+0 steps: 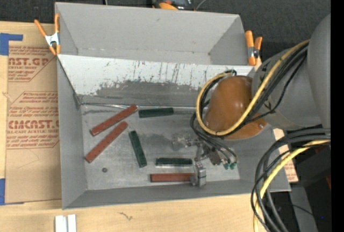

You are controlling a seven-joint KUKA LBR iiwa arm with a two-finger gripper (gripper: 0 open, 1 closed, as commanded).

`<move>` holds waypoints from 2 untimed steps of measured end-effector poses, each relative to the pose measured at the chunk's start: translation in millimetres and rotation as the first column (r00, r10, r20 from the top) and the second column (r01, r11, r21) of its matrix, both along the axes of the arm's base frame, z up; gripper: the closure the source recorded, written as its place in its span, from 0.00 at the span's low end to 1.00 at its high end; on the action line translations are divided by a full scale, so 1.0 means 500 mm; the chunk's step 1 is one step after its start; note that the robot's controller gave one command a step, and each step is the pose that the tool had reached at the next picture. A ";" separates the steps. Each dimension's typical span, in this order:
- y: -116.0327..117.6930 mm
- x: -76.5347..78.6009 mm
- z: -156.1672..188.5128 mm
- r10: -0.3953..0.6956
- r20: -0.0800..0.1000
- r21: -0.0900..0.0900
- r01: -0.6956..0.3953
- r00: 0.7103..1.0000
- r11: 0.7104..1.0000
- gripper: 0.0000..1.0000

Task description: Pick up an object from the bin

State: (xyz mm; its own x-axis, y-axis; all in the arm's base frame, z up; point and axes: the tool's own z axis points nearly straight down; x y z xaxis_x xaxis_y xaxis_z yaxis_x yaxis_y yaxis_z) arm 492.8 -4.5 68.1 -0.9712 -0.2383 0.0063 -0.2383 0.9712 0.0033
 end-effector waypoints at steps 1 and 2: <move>-0.018 0.072 0.017 0.000 0.011 -0.001 0.000 1.000 1.000 0.00; -0.035 -0.003 0.004 -0.050 0.010 0.000 0.050 0.999 0.999 0.00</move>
Offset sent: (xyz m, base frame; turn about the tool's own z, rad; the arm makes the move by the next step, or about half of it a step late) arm 0.0344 -0.0093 0.0081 -0.0010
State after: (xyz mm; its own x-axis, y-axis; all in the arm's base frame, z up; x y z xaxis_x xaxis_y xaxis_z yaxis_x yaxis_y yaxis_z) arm 491.1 -21.8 70.2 -0.9818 -0.1897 -0.0031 -0.1897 0.9818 0.0013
